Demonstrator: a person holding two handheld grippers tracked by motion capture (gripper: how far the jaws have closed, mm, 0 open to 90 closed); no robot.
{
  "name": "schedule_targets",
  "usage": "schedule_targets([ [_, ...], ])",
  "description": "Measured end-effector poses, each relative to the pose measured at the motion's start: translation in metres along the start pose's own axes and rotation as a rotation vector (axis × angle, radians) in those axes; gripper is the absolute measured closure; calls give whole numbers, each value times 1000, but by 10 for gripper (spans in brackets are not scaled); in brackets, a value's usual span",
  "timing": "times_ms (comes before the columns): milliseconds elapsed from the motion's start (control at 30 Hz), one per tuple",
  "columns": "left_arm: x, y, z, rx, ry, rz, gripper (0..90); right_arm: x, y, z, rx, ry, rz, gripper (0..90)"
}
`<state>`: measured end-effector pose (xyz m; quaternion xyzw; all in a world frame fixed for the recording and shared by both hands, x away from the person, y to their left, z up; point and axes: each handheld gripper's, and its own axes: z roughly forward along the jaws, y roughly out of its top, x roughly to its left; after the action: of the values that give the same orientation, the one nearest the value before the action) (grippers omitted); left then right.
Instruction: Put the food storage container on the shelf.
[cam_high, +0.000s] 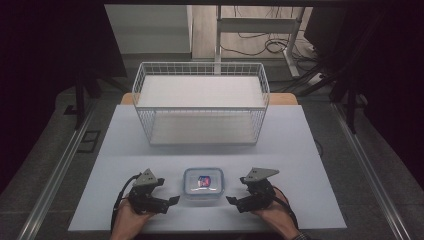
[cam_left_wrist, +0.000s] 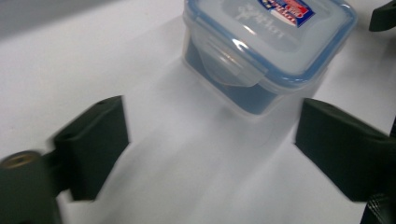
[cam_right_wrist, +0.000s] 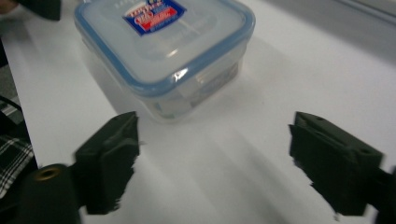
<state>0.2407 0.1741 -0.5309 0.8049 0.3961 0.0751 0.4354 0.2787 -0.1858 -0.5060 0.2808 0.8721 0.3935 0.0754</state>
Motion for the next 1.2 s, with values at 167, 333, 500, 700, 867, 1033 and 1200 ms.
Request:
schedule_targets([
  [167,-2,1,0,-20,-28,46,84,1,5,1,-28,-2,1,92],
  [333,-3,6,5,-29,-30,56,52,-1,10,0,-53,22,17,87],
  [500,1,15,6,-37,-68,11,38,-2,15,1,-74,41,41,87],
  [700,3,29,13,-20,-89,13,22,-1,25,4,-85,34,81,62],
  [867,7,43,24,4,-106,2,22,-4,34,9,-58,36,95,36],
  [1033,10,56,36,28,-116,9,24,-7,46,20,-34,54,131,13],
  [1200,14,51,49,67,-157,-33,23,-8,49,37,17,90,159,14],
])
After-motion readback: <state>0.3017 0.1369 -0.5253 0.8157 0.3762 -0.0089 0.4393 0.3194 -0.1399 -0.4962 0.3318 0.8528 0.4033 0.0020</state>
